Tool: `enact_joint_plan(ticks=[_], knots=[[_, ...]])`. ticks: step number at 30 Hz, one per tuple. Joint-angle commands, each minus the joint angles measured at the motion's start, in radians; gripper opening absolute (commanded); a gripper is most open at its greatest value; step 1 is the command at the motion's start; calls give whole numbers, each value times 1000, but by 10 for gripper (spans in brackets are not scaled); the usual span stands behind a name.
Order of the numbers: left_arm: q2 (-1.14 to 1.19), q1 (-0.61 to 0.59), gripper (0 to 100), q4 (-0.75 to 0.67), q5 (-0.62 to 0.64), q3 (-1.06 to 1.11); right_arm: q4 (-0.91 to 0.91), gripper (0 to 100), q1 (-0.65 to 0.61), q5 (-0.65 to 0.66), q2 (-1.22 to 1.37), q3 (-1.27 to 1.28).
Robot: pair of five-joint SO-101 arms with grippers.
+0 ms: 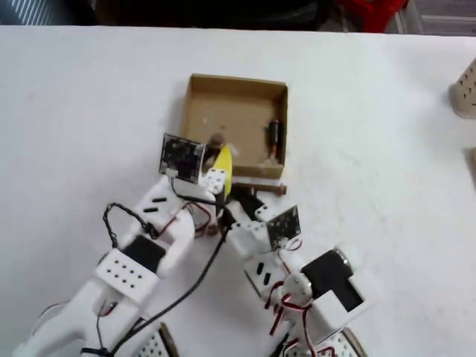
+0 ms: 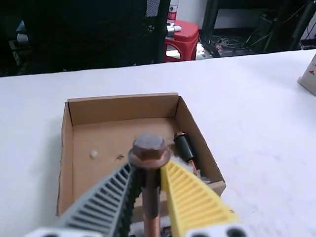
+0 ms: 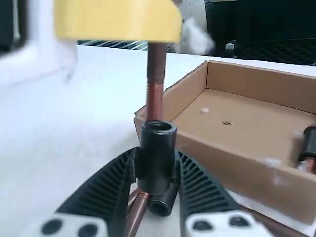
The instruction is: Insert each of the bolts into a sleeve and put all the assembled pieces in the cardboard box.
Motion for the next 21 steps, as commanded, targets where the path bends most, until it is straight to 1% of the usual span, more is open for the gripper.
enact_joint_plan(ticks=[1,10,12,17,21], knots=[[-39,10,22,-74,3,-84,-22,16,-8,-8,1,-8],[-39,21,22,-61,3,-98,-21,16,-27,-5,1,-8],[-39,22,22,-21,3,-106,-21,16,-27,-5,1,-8],[-41,74,22,118,3,-157,-21,16,-27,-5,1,-8],[-41,77,22,141,3,-163,-21,16,-27,-5,1,-8]])
